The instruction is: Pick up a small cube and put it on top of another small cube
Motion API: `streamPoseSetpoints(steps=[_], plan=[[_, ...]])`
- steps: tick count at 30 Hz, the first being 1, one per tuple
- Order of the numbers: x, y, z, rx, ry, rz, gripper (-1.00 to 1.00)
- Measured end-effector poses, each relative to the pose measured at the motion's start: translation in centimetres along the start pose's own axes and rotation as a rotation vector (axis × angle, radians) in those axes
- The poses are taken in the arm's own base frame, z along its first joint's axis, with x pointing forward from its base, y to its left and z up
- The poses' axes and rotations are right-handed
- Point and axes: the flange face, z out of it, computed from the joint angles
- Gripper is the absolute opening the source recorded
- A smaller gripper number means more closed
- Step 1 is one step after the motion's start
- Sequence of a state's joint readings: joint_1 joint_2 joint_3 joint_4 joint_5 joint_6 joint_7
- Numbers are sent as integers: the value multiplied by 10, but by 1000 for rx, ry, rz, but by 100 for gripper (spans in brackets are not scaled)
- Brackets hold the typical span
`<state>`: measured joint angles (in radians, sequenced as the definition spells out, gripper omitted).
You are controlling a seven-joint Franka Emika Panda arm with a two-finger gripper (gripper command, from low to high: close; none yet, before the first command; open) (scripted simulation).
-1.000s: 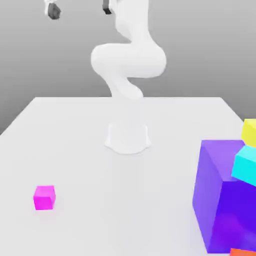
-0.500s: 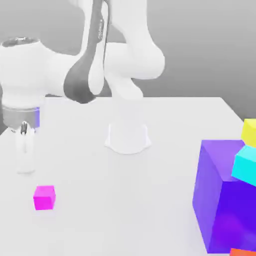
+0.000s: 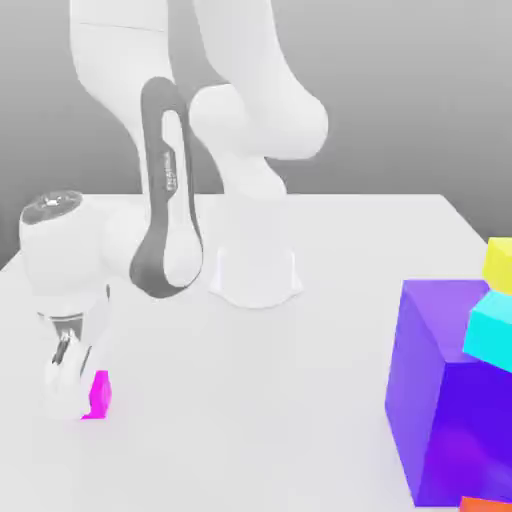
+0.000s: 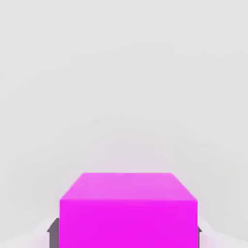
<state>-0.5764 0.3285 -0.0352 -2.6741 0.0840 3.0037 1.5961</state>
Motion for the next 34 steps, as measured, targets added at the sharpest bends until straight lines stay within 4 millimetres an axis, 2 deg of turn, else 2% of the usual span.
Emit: streamPoseSetpoints(steps=[6, 7, 8, 10, 12, 14, 17, 19, 21, 23, 25, 26, 28, 29, 34], plan=[[-1, 0, -55, 0, 0, -2, -100], [-13, -5, -66, 0, -1, -34, -100], [-35, -11, -76, 1, -4, -90, -100], [-94, -18, -100, 3, -6, -233, -100], [-152, -17, -125, 4, -9, -367, -100], [-208, -8, -152, 5, -12, -495, -100], [-287, 23, -196, 5, -15, -684, -100], [-337, 54, -227, 4, -16, -812, -100], [-386, 100, -258, 2, -16, -953, -100], [-425, 150, -290, 0, -13, -1087, -100], [-452, 198, -315, -2, -8, -1203, -100], [-456, 204, -311, -3, -7, -1217, -100], [-457, 205, -287, -3, -5, -1222, -100], [-457, 205, -274, -3, -5, -1223, 100], [-457, 206, -274, -3, -5, -1223, 100]])
